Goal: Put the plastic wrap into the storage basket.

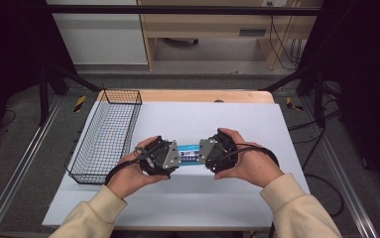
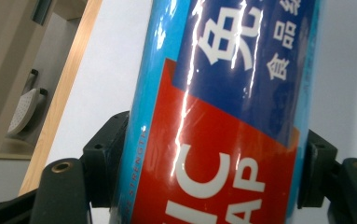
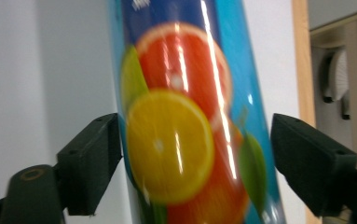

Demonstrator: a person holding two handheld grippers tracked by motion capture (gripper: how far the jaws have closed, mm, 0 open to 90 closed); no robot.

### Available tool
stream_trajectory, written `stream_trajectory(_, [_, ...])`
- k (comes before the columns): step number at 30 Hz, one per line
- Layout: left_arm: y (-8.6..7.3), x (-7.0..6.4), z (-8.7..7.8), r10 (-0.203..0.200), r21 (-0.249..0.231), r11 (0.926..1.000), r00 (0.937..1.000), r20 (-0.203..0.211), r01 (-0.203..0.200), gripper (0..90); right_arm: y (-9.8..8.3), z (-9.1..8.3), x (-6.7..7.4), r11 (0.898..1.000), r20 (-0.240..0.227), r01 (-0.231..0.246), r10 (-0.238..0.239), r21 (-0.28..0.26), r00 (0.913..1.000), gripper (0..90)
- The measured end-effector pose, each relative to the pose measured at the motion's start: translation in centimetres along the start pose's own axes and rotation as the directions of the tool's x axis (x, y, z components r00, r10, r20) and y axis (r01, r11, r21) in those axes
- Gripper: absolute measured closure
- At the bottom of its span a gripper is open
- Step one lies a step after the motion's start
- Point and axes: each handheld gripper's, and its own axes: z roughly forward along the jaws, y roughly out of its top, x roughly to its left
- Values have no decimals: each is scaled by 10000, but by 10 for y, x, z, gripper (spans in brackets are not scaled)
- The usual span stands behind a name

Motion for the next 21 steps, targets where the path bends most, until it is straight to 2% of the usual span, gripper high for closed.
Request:
stream_trajectory(2, [-3,0,-1,-59,35,10000,10000,-9,59,278,-5,-2,-2,9997,183,-251,250,64,9995,106])
stream_trajectory(8, [-12,-1,-4,-146,196,9997,9998,-118,148,279,-28,-13,-4,9963,604,-859,853,69,9945,77])
stream_trajectory(10, [-14,-2,-7,-217,240,9995,9997,-144,221,280,-43,-18,-3,9906,704,-1367,1358,75,9882,91])
stream_trajectory(11, [-14,-2,-8,-192,224,9996,9997,-178,196,280,-43,-18,-3,9906,704,-1367,1358,75,9882,91])
stream_trajectory(12, [-16,-2,-12,-155,233,9996,9997,-212,160,281,-51,-21,-1,9877,806,-1559,1562,-95,9844,93])
stream_trajectory(13, [-16,-2,-12,-155,233,9996,9997,-212,160,281,-54,-22,0,9857,844,-1685,1683,-42,9821,76])
stream_trajectory(16, [-18,-2,-17,-235,315,9992,9992,-318,245,281,-67,-25,3,9713,1252,-2360,2379,-300,9632,69])
stream_trajectory(17, [-18,-1,-18,-322,302,9990,9990,-314,331,281,-67,-25,3,9713,1252,-2360,2379,-300,9632,69])
stream_trajectory(19, [-21,0,-22,-365,299,9988,9985,-396,377,281,-74,-26,5,9582,1398,-2801,2858,-589,9480,71])
stream_trajectory(20, [-22,1,-24,-382,315,9987,9984,-419,396,282,-77,-26,7,9466,1491,-3147,3218,-699,9350,71])
stream_trajectory(21, [-22,4,-27,-464,292,9984,9977,-485,478,281,-84,-25,12,9165,1614,-3891,3995,-930,9024,116])
